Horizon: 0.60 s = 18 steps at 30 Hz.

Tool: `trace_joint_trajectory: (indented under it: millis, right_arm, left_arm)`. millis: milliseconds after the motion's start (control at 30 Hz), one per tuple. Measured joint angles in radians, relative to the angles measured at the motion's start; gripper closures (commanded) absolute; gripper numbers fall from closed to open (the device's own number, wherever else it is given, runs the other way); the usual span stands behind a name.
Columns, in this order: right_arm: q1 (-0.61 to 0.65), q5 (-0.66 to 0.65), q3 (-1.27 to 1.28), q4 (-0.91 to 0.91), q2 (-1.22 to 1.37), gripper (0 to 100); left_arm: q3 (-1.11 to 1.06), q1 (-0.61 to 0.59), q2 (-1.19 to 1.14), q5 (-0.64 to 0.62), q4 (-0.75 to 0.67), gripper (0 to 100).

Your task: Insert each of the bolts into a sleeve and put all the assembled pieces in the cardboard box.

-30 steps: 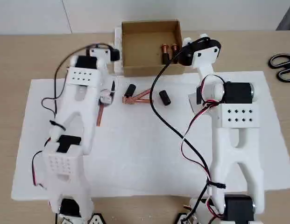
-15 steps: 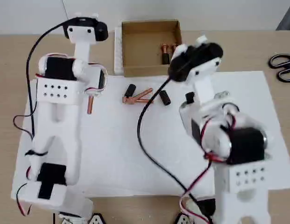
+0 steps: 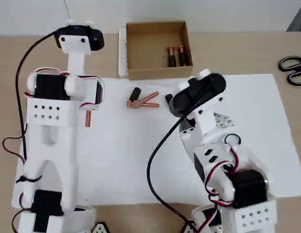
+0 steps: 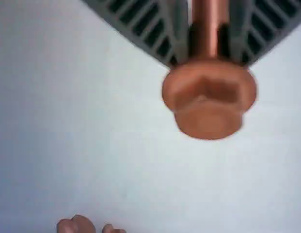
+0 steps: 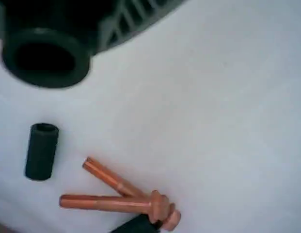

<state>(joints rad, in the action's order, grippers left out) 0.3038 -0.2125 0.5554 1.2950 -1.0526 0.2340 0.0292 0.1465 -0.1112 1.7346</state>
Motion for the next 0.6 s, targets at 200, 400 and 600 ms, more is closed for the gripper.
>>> trace_joint_trajectory:
  millis: [200,400,600]
  right_arm:
    - [0.0,0.0,0.259,-0.255,-0.046,99.5]
    - [0.035,0.135,0.512,-0.535,-0.132,99.3]
    - [0.121,0.213,0.752,-0.758,-0.227,99.4]
  left_arm:
    - [0.0,0.002,0.054,-0.164,0.0,99]
    - [0.0,0.002,0.058,-0.252,-0.032,99]
    - [0.0,0.037,0.06,-0.27,-0.037,99]
